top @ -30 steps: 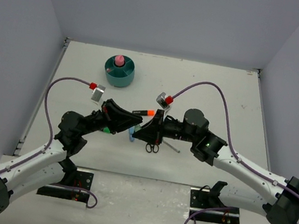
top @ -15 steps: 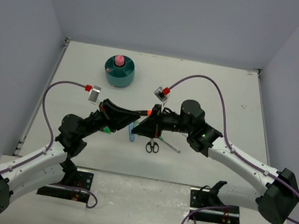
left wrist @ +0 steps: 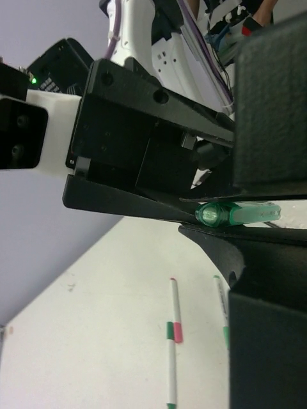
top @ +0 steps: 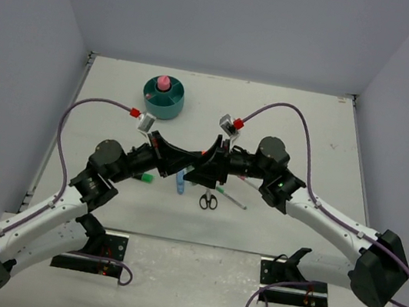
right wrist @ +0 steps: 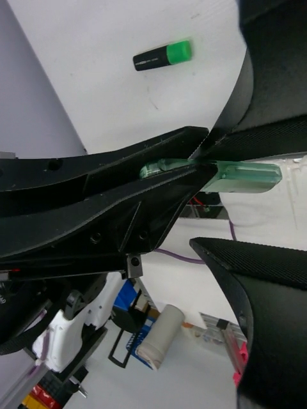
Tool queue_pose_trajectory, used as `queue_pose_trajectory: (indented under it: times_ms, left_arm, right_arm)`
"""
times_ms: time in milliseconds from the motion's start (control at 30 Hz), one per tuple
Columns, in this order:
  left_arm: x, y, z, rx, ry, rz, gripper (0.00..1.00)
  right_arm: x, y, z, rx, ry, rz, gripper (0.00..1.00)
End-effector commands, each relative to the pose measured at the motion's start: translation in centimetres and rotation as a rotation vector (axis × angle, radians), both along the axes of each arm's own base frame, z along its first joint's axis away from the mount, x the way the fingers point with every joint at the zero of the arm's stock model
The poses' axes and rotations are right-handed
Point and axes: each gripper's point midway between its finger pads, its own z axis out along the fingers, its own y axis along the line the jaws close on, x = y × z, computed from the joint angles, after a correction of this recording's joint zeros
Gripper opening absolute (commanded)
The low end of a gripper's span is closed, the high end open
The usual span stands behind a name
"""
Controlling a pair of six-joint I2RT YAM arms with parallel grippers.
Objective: Sort the stationery into containers
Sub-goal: Place the pen in the storage box.
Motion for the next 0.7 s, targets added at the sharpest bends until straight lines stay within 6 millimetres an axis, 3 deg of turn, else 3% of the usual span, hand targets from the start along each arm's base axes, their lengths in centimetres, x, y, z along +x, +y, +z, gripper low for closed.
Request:
queue_pose_trajectory:
  times_ms: [0,67,133,200,267,367,433,600,667]
  left_arm:
    - [2.4,0.7,0.2,0.101,0.023,0.106,0.00]
    - [3.8,1.6,0.6,0.130,0.035,0.185,0.00]
    - [5.8,3.3,1.3,0.168,0.044,0.305,0.00]
    - [7.9,5.7,1.4,0.230,0.074,0.462,0.00]
    - [9.8,8.2,1.5,0.270,0.101,0.600,0.00]
    - [12.3,12.4,2.0,0.287,0.132,0.835,0.00]
    - [14.4,15.4,2.8,0.294,0.141,0.998,0.00]
    - [21.3,20.6,2.3,0.329,0.177,1.232,0.00]
    - [23.2,22.0,2.9,0.304,0.159,1.280,0.00]
  right_arm:
    - [-0.7,-0.8,-0.2,0.028,-0.065,0.003,0.73]
    - [-0.3,-1.4,-2.1,-0.032,-0.039,-0.050,0.91]
    - [1.4,-2.2,-3.6,-0.103,-0.004,-0.187,0.99]
    - [5.1,-4.2,-5.2,-0.191,0.039,-0.464,0.99]
    - [6.9,-7.0,-6.9,-0.288,0.112,-0.670,0.99]
    - [8.7,-10.9,-7.4,-0.330,0.153,-0.917,0.99]
    - [8.9,-12.6,-7.6,-0.323,0.152,-0.996,0.99]
    - [8.2,-13.1,-7.4,-0.310,0.113,-0.982,0.99]
    - [8.0,-13.4,-7.4,-0.310,0.101,-0.979,0.99]
